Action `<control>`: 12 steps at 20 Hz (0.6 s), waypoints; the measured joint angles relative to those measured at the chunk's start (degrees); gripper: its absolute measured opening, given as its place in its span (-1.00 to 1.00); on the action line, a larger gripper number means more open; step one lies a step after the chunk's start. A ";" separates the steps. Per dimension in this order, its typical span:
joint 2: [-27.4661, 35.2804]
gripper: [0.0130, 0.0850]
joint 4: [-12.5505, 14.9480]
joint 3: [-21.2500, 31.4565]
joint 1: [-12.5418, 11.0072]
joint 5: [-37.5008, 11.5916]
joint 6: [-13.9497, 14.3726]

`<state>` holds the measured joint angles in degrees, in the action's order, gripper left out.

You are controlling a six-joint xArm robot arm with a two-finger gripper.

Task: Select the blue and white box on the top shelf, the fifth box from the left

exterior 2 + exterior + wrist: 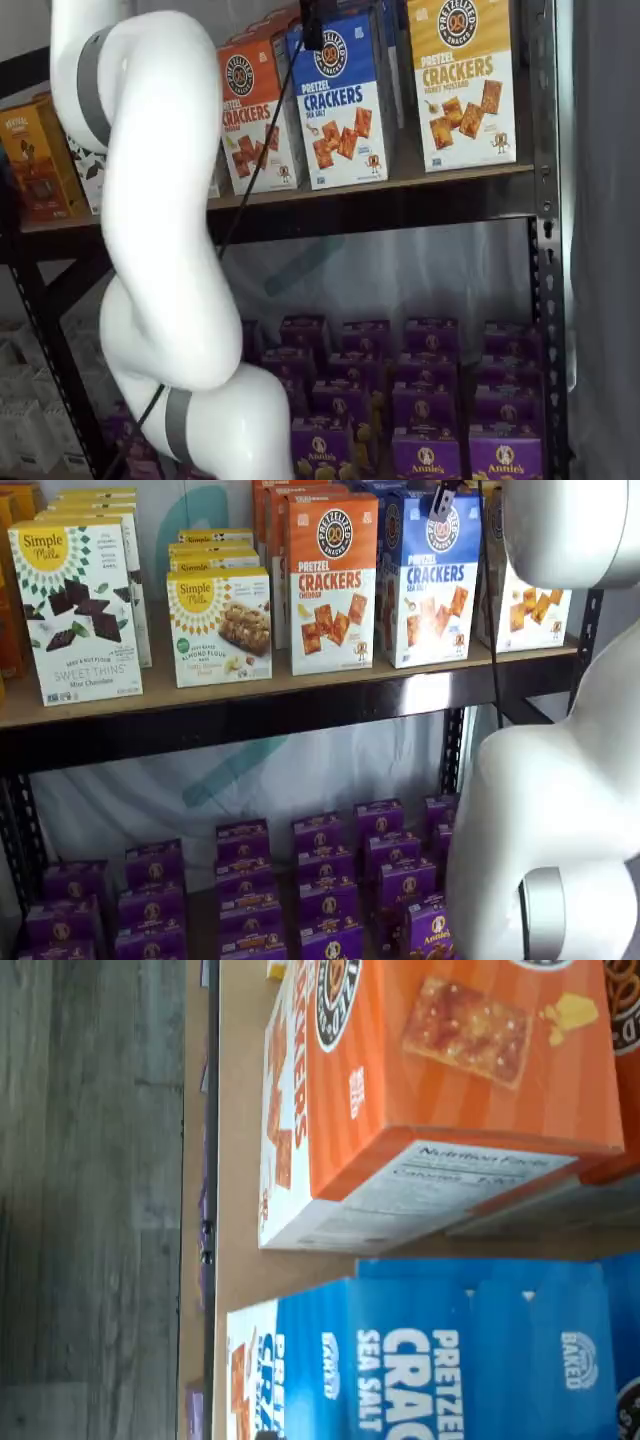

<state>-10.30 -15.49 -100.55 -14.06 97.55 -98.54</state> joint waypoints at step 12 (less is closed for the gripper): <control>-0.97 1.00 3.74 2.17 1.46 -0.30 -0.17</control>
<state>-11.27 -11.75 -98.38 -12.60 97.25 -98.71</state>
